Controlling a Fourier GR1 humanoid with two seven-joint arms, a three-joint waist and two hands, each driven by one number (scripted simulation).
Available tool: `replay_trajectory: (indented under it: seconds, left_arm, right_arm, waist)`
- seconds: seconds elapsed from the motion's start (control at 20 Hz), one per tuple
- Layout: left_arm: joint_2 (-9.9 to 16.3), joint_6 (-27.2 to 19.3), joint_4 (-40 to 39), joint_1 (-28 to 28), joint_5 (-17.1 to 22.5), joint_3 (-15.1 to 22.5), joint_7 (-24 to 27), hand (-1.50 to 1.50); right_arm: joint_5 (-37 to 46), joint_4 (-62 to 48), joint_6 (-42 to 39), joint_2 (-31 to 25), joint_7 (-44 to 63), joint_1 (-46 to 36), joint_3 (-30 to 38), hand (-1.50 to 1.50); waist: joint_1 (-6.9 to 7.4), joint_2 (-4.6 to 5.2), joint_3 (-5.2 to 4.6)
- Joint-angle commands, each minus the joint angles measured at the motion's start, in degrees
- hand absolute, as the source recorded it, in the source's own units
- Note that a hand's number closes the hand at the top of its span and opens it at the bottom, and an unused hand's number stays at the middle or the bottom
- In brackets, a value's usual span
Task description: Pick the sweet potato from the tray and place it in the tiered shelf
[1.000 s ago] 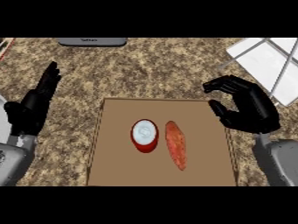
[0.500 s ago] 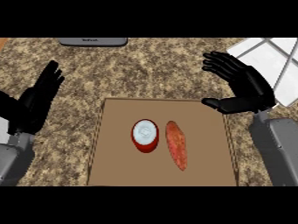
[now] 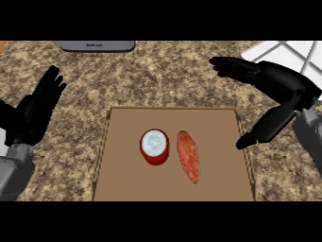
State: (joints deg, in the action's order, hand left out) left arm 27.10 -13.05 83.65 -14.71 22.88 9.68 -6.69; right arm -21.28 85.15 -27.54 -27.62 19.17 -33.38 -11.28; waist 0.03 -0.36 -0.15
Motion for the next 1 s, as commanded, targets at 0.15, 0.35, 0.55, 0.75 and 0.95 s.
replay_trajectory:
  seconds: [0.15,0.35,0.55,0.75,0.95]
  left_arm:
    - [-1.45,-0.78,0.53,-0.08,-1.00,1.38,-0.64,0.00]
    - [-1.05,1.49,-1.72,0.19,0.39,-1.42,0.27,0.00]
    - [-0.23,1.98,4.32,3.07,-0.71,-1.19,-1.80,0.00]
    - [-0.55,3.69,0.29,0.04,-0.95,-3.44,-1.30,0.00]
    - [-3.23,2.34,-0.81,-0.47,-3.10,-2.64,-0.52,0.00]
  right_arm:
    - [17.77,10.78,-5.13,-9.31,9.37,-9.81,-11.47,-1.50]
    - [21.77,13.96,-2.14,-2.26,19.46,-9.41,-17.60,-1.50]
    - [25.36,14.97,-0.29,5.49,27.88,-9.68,-21.07,-1.50]
    - [30.21,13.56,-3.13,7.16,28.14,-6.48,-25.33,-1.50]
    - [32.14,12.98,-7.13,8.32,34.08,-9.08,-25.85,-1.50]
  waist:
    - [0.18,-0.46,-0.08]
    - [-0.02,0.12,0.06]
    - [0.47,0.11,0.12]
    - [-0.02,0.30,0.13]
    - [-0.07,0.31,0.12]
